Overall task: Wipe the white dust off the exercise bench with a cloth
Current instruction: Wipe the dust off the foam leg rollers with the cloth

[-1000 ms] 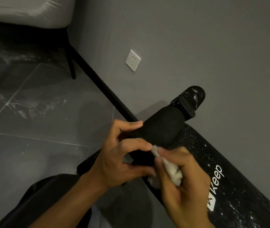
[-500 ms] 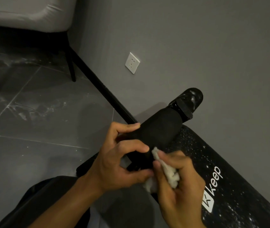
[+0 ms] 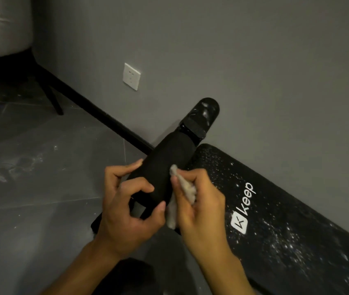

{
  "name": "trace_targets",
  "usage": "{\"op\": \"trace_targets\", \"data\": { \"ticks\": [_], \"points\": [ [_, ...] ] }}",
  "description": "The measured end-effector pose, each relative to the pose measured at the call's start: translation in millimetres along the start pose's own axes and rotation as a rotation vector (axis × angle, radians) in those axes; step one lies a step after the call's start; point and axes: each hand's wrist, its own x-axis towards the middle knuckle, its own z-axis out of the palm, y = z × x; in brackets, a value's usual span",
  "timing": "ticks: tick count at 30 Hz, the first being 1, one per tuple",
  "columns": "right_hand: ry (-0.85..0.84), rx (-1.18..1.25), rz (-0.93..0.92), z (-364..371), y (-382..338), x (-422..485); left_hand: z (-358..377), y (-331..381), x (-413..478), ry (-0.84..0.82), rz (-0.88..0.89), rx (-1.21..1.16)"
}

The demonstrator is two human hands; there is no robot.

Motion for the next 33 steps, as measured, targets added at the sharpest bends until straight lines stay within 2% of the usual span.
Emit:
{"op": "trace_targets", "data": {
  "ticks": [4, 8, 10, 13, 15, 17, 18, 21, 23, 27, 30, 33],
  "points": [
    [0.002, -0.015, 0.009, 0.2, -3.6, 1.5, -3.5, 11.3, 3.9, -0.042, -0.064, 0.013],
    [0.066, -0.038, 0.009, 1.9, -2.9, 18.3, -10.1, 25.6, 20.1, -0.146, -0.127, 0.162],
    [0.048, -0.035, 0.009, 0.4, -1.6, 29.1, -13.9, 38.3, 34.2, -0.269, -0.195, 0.275],
    [0.054, -0.053, 0.019, -4.3, 2.5, 51.1, -18.0, 59.9, 67.7, -0.558, -0.349, 0.423],
    [0.112, -0.073, 0.072, -13.0, 10.0, 71.9, -10.8, 69.0, 93.8, -0.775, -0.380, 0.601],
    [0.172, -0.137, 0.125, -26.4, 23.5, 96.9, 7.8, 69.1, 116.1, -0.887, -0.367, 0.750],
    [0.143, -0.185, 0.140, -33.6, 31.4, 105.3, 19.9, 67.2, 124.2, -0.911, -0.368, 0.794],
    [-0.068, -0.169, 0.120, -51.8, 50.4, 101.5, 52.5, 57.2, 131.1, -0.899, -0.428, 0.853],
    [-0.139, -0.119, 0.050, -60.4, 51.9, 86.0, 58.9, 54.3, 128.4, -0.861, -0.455, 0.875],
    [-0.010, -0.047, 0.001, -65.4, 57.1, 97.4, 56.9, 53.3, 126.9, -0.826, -0.455, 0.893],
    [-0.163, -0.072, -0.069, -62.2, 57.2, 100.7, 53.3, 54.2, 125.8, -0.813, -0.476, 0.881],
    [-0.158, -0.036, -0.104, -64.7, 59.2, 90.9, 52.0, 56.1, 121.5, -0.749, -0.462, 0.862]
  ]
}}
